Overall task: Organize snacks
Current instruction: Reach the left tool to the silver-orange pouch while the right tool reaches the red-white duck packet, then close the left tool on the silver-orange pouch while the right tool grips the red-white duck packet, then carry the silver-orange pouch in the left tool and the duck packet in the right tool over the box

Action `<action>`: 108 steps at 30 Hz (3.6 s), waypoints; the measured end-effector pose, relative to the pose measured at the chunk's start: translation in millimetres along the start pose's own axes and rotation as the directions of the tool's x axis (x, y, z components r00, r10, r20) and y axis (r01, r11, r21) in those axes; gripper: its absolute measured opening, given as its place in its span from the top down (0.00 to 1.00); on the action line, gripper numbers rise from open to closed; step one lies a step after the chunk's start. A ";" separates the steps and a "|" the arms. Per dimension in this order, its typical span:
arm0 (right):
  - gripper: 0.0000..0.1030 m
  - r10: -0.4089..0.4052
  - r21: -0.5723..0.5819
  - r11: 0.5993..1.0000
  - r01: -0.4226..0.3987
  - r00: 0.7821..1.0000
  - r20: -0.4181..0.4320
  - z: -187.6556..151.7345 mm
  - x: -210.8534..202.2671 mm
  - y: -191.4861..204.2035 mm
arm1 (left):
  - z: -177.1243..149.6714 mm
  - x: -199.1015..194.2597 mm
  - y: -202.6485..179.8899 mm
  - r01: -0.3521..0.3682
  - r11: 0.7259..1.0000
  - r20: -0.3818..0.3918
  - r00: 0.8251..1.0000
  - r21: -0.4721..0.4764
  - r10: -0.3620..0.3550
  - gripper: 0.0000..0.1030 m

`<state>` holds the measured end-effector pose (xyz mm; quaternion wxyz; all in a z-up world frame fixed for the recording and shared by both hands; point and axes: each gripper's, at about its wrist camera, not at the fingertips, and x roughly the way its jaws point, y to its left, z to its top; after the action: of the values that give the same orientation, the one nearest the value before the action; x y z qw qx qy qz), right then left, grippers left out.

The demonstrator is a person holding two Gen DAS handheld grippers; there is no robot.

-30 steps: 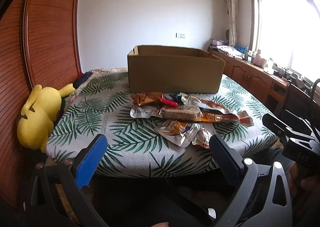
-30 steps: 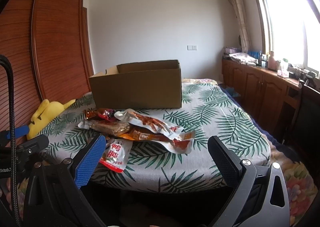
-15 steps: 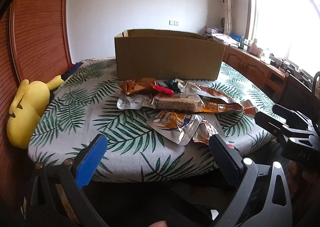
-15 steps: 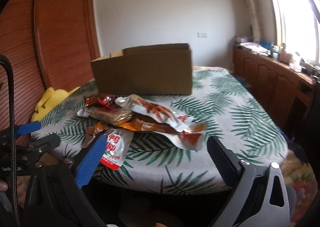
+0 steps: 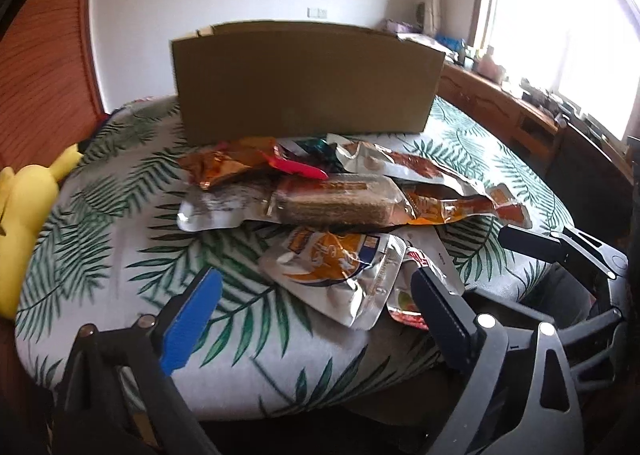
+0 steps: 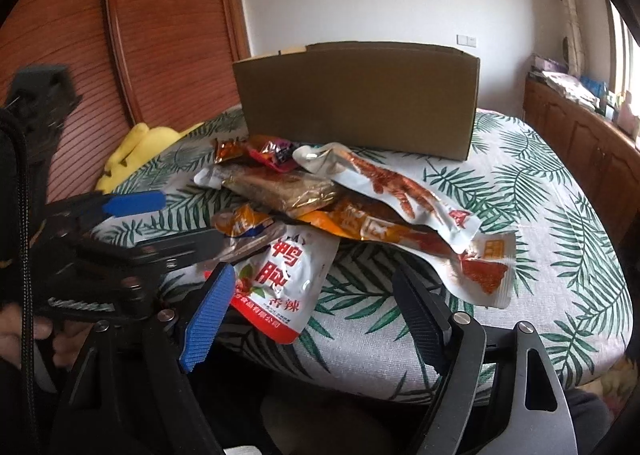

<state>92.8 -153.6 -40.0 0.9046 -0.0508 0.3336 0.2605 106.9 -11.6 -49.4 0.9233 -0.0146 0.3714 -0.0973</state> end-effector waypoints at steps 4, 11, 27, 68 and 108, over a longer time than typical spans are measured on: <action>0.21 -0.001 -0.004 1.000 0.001 1.000 -0.011 -2.3 2.3 -1.4 | 6.4 13.0 2.1 0.029 1.000 -0.036 0.999 -0.005 -0.030 0.13; 0.21 0.011 -0.013 1.000 -0.012 1.000 -0.026 -2.5 4.6 0.5 | 15.4 30.7 8.2 0.036 0.999 -0.079 0.996 -0.015 -0.037 0.18; 0.28 0.049 -0.047 0.998 -0.053 0.996 -0.077 1.4 38.4 15.1 | 19.6 37.8 22.2 0.074 0.997 -0.091 0.993 0.016 -0.073 0.26; 0.80 -0.053 -0.080 0.996 0.051 0.998 -0.016 -4.8 23.6 2.7 | 15.0 29.7 31.7 -0.063 0.993 -0.138 0.989 -0.104 0.048 0.24; 0.82 -0.061 -0.111 0.992 0.063 0.998 0.024 0.7 4.2 7.0 | 19.3 -34.9 3.8 0.047 0.998 0.061 0.997 -0.031 -0.045 0.60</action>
<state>92.4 -145.6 -41.6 0.9114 -0.1091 0.3072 0.2512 96.2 -2.0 -12.0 0.9312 -0.0410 0.3444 -0.1120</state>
